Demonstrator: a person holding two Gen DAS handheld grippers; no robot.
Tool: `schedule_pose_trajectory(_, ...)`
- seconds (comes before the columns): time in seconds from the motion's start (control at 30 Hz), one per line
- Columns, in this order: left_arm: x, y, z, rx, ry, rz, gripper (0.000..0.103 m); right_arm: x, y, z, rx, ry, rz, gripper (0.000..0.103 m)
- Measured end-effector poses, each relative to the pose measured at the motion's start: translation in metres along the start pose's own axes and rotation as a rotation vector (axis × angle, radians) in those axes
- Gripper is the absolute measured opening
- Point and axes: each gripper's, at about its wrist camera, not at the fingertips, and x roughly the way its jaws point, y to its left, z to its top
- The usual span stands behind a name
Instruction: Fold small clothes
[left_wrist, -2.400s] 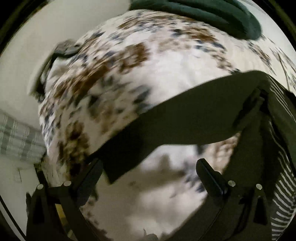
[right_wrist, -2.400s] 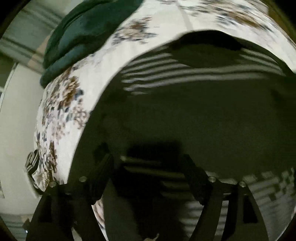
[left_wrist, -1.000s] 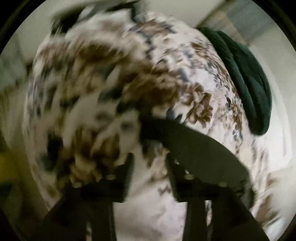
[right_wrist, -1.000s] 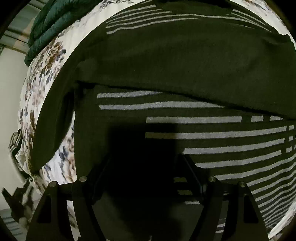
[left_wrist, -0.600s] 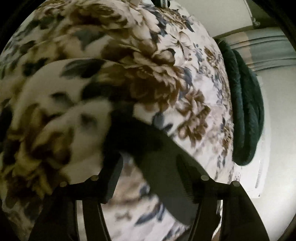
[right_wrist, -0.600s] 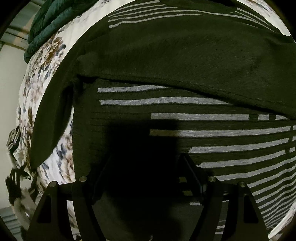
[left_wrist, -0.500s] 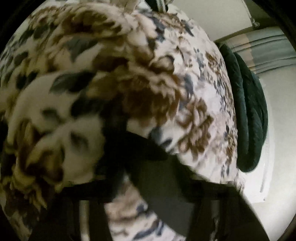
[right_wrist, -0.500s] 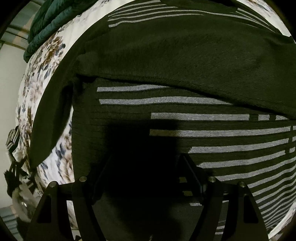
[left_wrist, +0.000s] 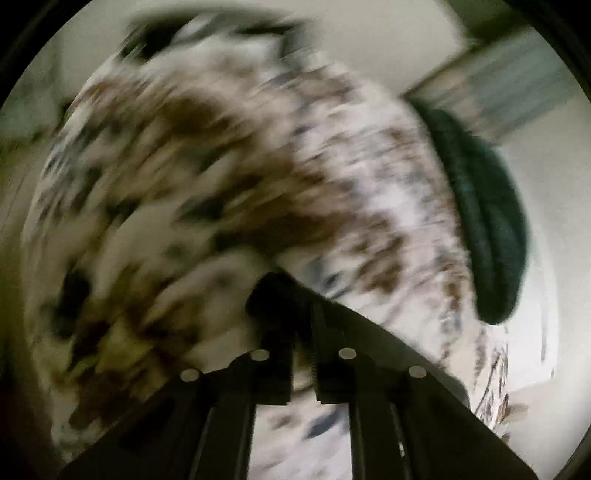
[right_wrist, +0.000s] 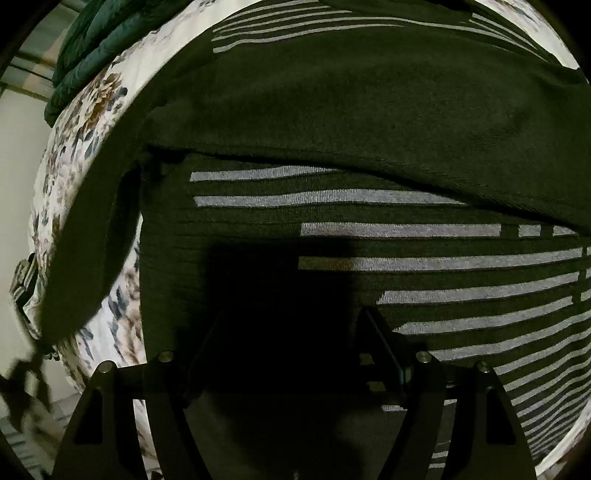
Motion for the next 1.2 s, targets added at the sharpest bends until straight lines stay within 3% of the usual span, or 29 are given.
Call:
schedule_pose_trajectory(0.07,0.002,0.032,-0.006,-0.093,0.036,0.021,0.009,-0.005,-0.007,-0.003,0.002,-0.003,0.001,0.077)
schedule_pose_trajectory(0.1,0.002,0.041,-0.009,-0.126,0.043,0.008,0.014,-0.002,-0.004,-0.001,0.003,-0.005,0.001,0.077)
schedule_pose_trajectory(0.17,0.003,0.053,-0.012,-0.186,0.046,-0.037,0.035,0.002,0.001,0.001,0.005,-0.007,0.0,0.077)
schedule_pose_trajectory(0.2,0.005,0.056,-0.013,-0.212,0.043,-0.069,0.055,0.004,0.004,0.003,0.005,-0.006,0.0,0.077)
schedule_pose_trajectory(0.23,0.009,0.055,-0.012,-0.231,0.036,-0.096,0.065,0.006,0.005,0.002,0.004,-0.003,-0.001,0.077)
schedule_pose_trajectory(0.4,0.04,0.025,-0.001,-0.206,0.054,-0.155,0.065,0.017,0.027,0.013,0.003,0.007,-0.005,0.077)
schedule_pose_trajectory(0.47,0.05,0.009,0.006,-0.155,0.029,-0.118,0.062,0.013,0.022,0.009,-0.001,0.003,-0.007,0.077)
schedule_pose_trajectory(0.5,0.052,0.002,0.009,-0.123,0.007,-0.092,0.054,0.012,0.021,0.008,-0.002,0.0,-0.007,0.077)
schedule_pose_trajectory(0.53,0.052,-0.009,0.013,-0.073,-0.025,-0.054,0.021,0.012,0.02,0.007,-0.002,-0.004,-0.007,0.077)
schedule_pose_trajectory(0.57,0.054,-0.015,0.015,-0.04,-0.031,-0.027,0.007,0.013,0.021,0.009,-0.001,-0.007,-0.006,0.077)
schedule_pose_trajectory(0.73,0.041,-0.058,0.021,0.119,-0.104,0.016,0.008,-0.001,-0.001,0.01,0.011,-0.051,-0.022,0.077)
schedule_pose_trajectory(0.87,0.027,-0.105,0.008,0.273,-0.141,0.043,0.008,-0.016,-0.023,0.021,0.018,-0.101,-0.15,0.077)
schedule_pose_trajectory(0.93,0.019,-0.142,-0.007,0.386,-0.165,0.046,0.007,-0.021,-0.032,0.033,0.029,-0.125,-0.239,0.077)
schedule_pose_trajectory(1.0,0.014,-0.174,-0.024,0.465,-0.168,0.03,0.007,-0.027,-0.045,0.045,0.059,-0.149,-0.275,0.089)
schedule_pose_trajectory(1.2,0.004,-0.287,-0.126,0.777,-0.12,-0.077,0.007,-0.042,-0.092,0.076,0.156,-0.185,-0.262,0.093)
